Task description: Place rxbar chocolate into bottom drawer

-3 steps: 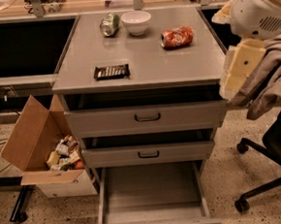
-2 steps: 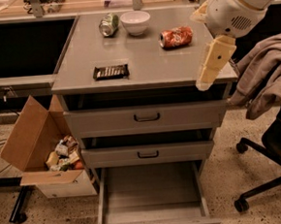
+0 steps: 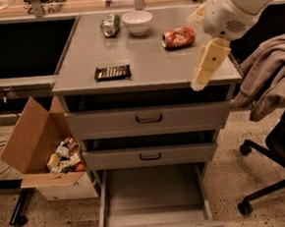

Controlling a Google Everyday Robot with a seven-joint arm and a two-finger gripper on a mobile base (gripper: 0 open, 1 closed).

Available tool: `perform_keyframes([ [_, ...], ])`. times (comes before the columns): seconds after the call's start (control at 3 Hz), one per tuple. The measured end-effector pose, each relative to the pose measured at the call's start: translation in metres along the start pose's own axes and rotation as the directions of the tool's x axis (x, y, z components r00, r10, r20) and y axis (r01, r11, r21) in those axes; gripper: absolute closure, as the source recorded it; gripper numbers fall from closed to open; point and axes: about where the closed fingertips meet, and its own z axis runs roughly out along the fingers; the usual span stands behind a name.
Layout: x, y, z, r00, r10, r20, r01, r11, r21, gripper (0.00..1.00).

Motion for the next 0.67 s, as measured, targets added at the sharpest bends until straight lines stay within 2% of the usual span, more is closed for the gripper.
perform_keyframes([
  [0.33, -0.034, -0.041, 0.058, 0.987, -0.003, 0.162, 0.004, 0.9999, -0.01, 0.0],
  [0.67, -0.053, -0.061, 0.091, 0.968, 0.008, 0.25, 0.0, 0.9994, -0.034, 0.0],
])
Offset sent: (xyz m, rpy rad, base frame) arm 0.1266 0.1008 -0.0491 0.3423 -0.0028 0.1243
